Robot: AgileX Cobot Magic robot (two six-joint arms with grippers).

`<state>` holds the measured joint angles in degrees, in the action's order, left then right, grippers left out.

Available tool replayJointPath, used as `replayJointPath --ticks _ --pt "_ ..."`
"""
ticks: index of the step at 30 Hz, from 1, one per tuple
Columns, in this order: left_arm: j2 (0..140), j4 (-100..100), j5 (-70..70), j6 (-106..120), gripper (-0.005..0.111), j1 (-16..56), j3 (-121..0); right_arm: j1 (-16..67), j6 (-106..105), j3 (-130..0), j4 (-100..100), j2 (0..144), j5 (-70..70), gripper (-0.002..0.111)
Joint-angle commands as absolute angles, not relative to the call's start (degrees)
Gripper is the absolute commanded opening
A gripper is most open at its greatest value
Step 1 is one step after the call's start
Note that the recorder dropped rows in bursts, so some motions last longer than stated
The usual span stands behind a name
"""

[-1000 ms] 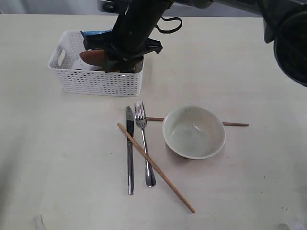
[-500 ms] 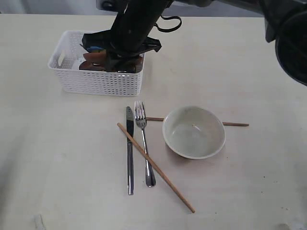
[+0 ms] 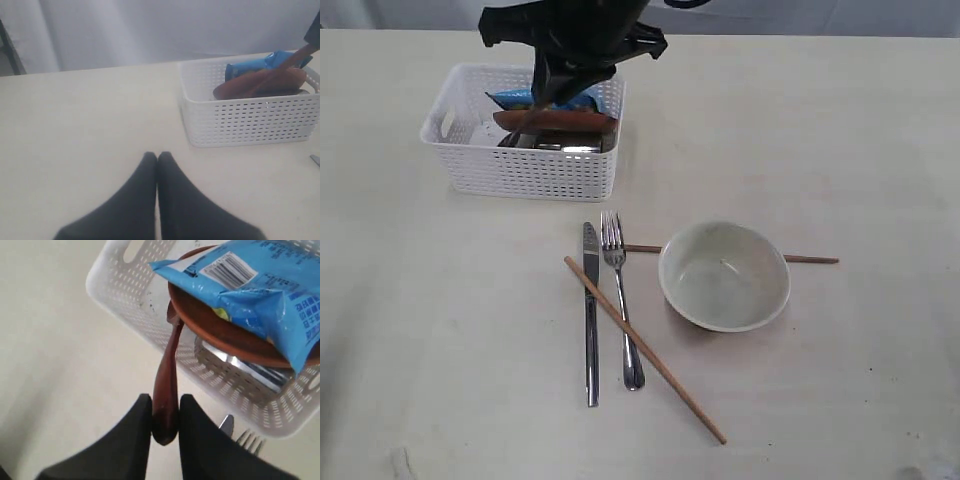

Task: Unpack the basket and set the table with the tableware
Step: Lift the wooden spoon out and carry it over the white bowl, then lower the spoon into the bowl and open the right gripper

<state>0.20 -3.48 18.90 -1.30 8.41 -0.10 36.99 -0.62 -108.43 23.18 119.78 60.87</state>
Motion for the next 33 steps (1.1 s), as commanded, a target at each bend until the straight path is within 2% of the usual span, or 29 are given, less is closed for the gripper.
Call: replayJointPath --ticks 1,17,28,33 --pt "0.0 -3.2 18.3 -1.3 0.0 8.8 0.0 36.7 -2.4 -108.6 22.9 116.4 64.6 0.0" --pt "0.0 -3.2 18.3 -1.3 0.0 8.8 0.0 36.7 -3.1 -106.3 15.6 101.3 70.0 0.0" --pt "0.0 -3.2 18.3 -1.3 0.0 8.8 0.0 36.7 -0.3 -73.4 6.8 74.6 70.0 0.0" --pt "0.0 -3.2 18.3 -1.3 0.0 8.8 0.0 36.7 1.8 -63.6 2.6 69.4 70.0 0.0"
